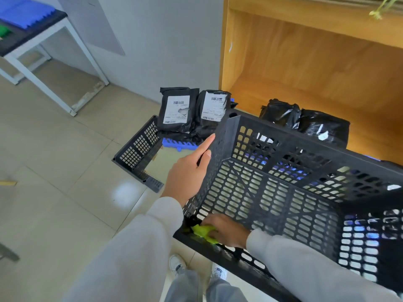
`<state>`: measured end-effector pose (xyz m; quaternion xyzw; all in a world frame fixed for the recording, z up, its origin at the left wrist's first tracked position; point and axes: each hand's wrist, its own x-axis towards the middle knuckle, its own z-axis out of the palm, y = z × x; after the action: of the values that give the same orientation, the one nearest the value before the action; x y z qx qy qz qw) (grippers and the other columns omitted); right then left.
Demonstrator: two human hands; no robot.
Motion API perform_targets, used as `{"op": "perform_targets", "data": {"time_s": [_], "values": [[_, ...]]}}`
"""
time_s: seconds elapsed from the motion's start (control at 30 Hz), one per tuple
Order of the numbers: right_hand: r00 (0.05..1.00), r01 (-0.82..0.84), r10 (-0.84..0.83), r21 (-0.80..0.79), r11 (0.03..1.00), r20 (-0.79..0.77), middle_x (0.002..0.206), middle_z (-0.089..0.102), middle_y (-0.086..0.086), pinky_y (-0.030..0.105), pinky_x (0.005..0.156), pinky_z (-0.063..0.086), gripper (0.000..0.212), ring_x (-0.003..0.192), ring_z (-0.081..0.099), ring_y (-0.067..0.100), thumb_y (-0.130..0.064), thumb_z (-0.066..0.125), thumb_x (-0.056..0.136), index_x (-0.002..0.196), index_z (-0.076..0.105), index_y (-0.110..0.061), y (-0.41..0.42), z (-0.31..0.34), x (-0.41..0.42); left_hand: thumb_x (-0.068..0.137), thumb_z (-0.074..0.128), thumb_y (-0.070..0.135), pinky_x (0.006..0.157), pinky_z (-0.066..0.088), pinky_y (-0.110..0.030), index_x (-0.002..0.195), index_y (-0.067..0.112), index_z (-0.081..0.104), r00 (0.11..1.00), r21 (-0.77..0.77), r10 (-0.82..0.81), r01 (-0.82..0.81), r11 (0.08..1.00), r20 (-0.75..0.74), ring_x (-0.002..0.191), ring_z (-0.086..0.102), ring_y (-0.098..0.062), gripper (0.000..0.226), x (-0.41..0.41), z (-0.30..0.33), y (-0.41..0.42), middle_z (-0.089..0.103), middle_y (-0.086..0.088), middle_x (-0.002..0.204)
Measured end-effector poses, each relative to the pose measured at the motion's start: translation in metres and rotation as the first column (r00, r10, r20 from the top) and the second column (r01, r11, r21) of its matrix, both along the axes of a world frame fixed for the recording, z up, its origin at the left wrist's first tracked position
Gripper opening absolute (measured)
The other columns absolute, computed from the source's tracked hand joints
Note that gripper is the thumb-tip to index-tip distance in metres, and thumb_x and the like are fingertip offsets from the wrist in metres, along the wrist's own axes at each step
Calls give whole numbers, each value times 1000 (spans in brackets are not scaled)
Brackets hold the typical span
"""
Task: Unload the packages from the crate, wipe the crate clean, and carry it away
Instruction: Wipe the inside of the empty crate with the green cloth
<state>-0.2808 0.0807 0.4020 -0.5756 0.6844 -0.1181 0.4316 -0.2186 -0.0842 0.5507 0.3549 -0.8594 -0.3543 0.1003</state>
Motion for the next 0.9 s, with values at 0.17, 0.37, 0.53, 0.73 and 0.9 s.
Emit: {"op": "perform_targets", "data": {"time_s": [0.17,0.37,0.53,0.73,0.9], "values": [[999,19,-16,-69,997,47,135,58,-3,23,103,38,38,124,51,15,-17,62,98,136,59,-18,1,37,-2,109,31,48,56,45,-49,143,73,24,1000,8,-3,3,1000,31,50,37,-15,43,0,6,2,33,1,54],[999,8,-2,-188,982,33,123,61,-4,33,100,45,31,115,55,18,-21,64,95,126,62,-22,14,86,-2,109,29,49,54,38,-44,144,72,25,1000,3,-1,1,1000,19,53,39,-18,42,2,8,6,35,-1,57],[999,11,3,-299,954,48,111,62,-1,30,97,42,22,107,55,14,-12,65,93,115,68,-15,26,136,-2,109,29,48,52,31,-34,145,71,26,999,-23,19,-18,1000,28,51,36,-14,42,3,10,8,31,2,56],[998,14,9,-345,938,63,112,58,-5,28,97,41,27,109,53,12,-15,65,94,121,65,-19,46,174,-8,109,29,49,54,34,-36,144,71,28,1000,-10,16,-16,1000,23,50,37,-15,42,2,11,9,30,5,53],[999,-12,28,-341,940,42,101,61,-7,28,86,46,21,96,56,11,-11,68,85,104,67,-20,47,167,-12,109,29,48,53,38,-43,142,72,29,999,7,26,-27,1000,25,49,33,-15,42,1,13,10,25,6,52]]}}
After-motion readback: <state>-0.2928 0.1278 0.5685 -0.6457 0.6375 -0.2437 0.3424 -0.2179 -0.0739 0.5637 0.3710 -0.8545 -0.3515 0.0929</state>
